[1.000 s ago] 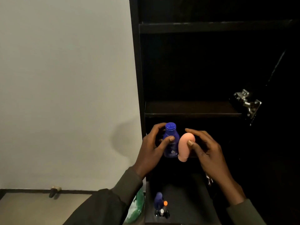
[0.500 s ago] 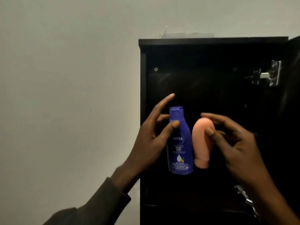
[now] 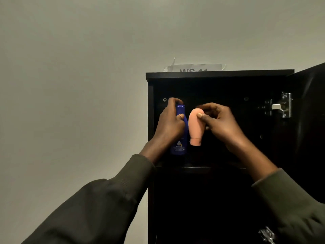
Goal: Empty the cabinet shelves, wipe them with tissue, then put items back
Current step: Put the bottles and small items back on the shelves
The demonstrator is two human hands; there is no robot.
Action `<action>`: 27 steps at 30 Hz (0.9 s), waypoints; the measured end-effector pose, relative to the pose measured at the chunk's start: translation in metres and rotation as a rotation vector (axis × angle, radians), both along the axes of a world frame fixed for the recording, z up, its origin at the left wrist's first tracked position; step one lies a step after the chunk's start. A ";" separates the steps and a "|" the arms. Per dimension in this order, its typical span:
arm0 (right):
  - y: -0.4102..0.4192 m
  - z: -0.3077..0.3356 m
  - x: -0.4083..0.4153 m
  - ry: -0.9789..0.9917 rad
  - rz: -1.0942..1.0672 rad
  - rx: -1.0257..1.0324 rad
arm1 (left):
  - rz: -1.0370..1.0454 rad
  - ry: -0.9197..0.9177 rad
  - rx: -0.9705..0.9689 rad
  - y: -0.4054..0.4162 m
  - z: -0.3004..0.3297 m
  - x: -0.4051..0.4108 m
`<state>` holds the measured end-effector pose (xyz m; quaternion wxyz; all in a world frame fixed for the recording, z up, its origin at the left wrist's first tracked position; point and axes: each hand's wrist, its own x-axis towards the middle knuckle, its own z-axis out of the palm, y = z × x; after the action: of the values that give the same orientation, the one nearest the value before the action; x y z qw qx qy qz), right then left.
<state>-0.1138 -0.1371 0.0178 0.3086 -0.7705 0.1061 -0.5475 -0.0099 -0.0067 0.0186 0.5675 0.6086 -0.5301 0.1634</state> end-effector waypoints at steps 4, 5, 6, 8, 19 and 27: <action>-0.011 0.000 0.015 0.048 -0.042 0.010 | 0.100 0.009 0.112 -0.010 0.007 0.004; -0.014 -0.002 0.018 0.067 -0.054 0.008 | 0.123 0.020 0.149 -0.011 0.006 0.005; -0.016 -0.004 0.020 0.086 -0.064 -0.001 | 0.142 0.029 0.177 -0.011 0.005 0.006; -0.020 -0.008 0.026 0.127 -0.078 -0.014 | 0.169 0.032 0.214 -0.011 0.004 0.008; -0.028 -0.016 0.052 0.244 -0.091 -0.020 | 0.267 0.038 0.350 -0.009 0.007 0.015; -0.032 -0.021 0.063 0.308 -0.082 -0.001 | 0.324 -0.041 0.349 -0.008 0.004 0.018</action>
<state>-0.0512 -0.1686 -0.0030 0.2655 -0.8406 0.1833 -0.4352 0.0082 -0.0142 0.0225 0.4094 0.7710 -0.4570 0.1706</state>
